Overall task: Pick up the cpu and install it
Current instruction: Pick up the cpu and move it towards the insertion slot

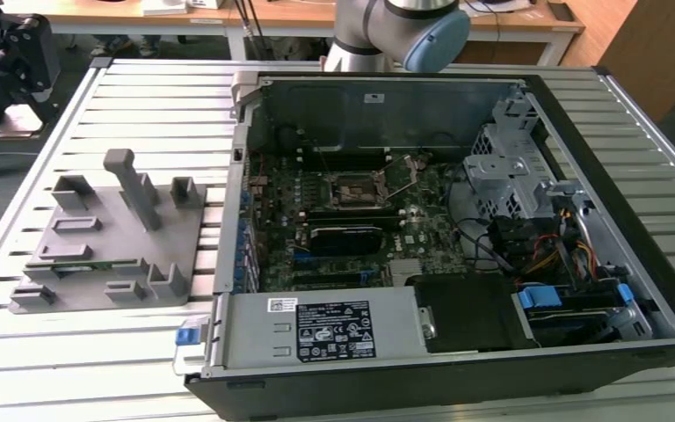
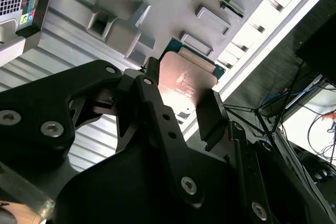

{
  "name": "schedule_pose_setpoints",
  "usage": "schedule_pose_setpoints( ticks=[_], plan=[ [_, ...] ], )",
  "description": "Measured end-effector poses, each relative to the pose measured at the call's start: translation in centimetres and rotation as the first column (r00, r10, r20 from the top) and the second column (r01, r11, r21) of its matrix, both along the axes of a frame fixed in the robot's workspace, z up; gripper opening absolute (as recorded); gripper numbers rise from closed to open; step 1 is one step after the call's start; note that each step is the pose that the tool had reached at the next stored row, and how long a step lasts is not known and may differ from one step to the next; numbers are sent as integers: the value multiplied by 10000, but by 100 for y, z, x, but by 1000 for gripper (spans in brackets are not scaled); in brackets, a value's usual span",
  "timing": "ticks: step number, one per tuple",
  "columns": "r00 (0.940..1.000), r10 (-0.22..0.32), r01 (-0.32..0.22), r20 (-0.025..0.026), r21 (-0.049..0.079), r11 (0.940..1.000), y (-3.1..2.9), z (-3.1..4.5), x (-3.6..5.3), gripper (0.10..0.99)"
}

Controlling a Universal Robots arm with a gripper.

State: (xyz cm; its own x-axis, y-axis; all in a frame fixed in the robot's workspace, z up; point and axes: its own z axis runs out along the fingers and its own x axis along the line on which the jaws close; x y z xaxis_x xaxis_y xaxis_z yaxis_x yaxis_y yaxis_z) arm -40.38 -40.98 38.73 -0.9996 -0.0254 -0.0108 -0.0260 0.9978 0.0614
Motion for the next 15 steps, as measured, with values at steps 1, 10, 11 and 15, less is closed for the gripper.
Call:
schedule_pose_setpoints(
  ticks=[1,10,11,15],
  plan=[
    [10000,1,-1,1,0,10000,0,0,2,525],
    [10000,8,-8,1,1,10000,0,0,18,525],
    [10000,9,-9,0,0,10000,0,1,23,525],
    [10000,9,-9,1,0,10000,0,0,50,525]
  ],
)
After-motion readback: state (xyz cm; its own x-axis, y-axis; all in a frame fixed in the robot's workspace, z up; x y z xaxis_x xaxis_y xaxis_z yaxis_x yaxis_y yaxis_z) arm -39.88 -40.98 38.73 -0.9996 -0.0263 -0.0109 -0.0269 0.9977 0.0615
